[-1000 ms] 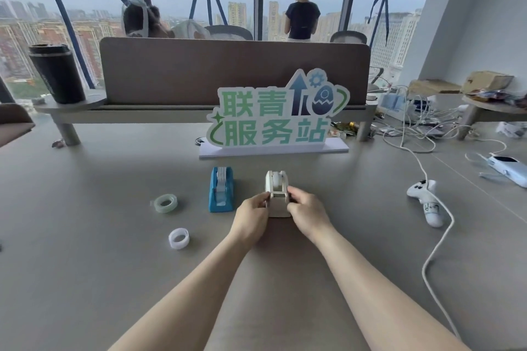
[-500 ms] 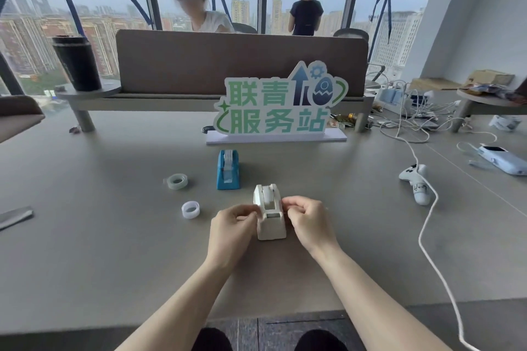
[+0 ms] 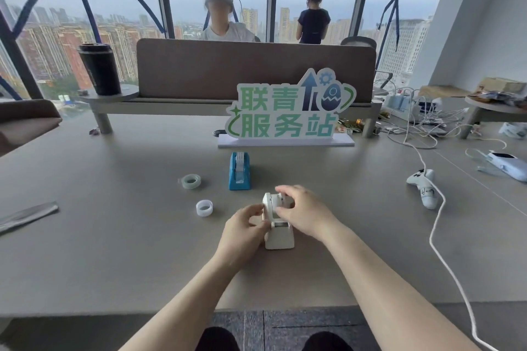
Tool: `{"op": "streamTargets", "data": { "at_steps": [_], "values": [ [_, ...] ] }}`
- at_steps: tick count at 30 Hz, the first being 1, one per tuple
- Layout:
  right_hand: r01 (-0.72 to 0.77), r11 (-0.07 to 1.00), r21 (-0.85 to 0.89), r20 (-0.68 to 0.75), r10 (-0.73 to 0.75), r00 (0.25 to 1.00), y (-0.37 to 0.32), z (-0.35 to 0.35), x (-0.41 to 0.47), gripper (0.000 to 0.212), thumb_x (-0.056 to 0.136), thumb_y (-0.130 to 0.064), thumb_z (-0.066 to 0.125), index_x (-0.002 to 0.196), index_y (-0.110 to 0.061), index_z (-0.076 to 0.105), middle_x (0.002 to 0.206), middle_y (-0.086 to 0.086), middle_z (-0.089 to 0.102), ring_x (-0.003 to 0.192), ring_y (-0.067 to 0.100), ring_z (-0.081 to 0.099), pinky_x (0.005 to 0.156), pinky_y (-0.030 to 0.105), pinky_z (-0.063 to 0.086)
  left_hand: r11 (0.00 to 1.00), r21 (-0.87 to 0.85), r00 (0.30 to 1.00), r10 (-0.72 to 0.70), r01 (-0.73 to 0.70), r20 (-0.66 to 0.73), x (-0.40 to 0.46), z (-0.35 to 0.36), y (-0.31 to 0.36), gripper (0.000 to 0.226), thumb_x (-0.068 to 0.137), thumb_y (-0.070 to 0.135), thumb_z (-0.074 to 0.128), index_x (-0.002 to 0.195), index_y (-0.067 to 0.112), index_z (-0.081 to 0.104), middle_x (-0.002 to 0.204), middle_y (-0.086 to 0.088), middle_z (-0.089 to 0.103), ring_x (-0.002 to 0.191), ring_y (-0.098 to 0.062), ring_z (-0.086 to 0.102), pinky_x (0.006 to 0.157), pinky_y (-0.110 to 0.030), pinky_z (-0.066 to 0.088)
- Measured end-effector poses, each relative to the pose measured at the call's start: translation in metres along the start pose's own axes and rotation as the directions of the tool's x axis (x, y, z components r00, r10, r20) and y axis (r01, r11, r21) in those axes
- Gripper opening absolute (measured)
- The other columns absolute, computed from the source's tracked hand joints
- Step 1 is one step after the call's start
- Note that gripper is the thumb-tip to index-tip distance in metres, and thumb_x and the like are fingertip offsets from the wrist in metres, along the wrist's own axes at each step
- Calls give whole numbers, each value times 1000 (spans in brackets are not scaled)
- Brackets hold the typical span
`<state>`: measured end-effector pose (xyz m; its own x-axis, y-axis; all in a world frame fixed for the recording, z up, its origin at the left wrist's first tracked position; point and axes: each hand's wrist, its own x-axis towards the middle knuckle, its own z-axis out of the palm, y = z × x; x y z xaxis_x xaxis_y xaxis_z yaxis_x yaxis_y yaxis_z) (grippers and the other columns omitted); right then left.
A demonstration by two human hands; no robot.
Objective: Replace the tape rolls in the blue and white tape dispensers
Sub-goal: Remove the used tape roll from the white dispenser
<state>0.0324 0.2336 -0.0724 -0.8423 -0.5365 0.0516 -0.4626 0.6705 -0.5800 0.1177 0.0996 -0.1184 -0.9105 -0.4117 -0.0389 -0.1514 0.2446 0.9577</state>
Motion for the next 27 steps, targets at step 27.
{"op": "streamTargets", "data": {
  "at_steps": [27],
  "values": [
    [197,980,28,-120,-192,974,4,-11,15,38,81,-20,71,117,-25,64,107,-3,66,93,15,62,83,35,55,988,-21,980,152,-156,-130,31,-6,8,14,85,23,67,99,21,73,84,6,73,70,-5,64,77,-38,57]
  ]
}}
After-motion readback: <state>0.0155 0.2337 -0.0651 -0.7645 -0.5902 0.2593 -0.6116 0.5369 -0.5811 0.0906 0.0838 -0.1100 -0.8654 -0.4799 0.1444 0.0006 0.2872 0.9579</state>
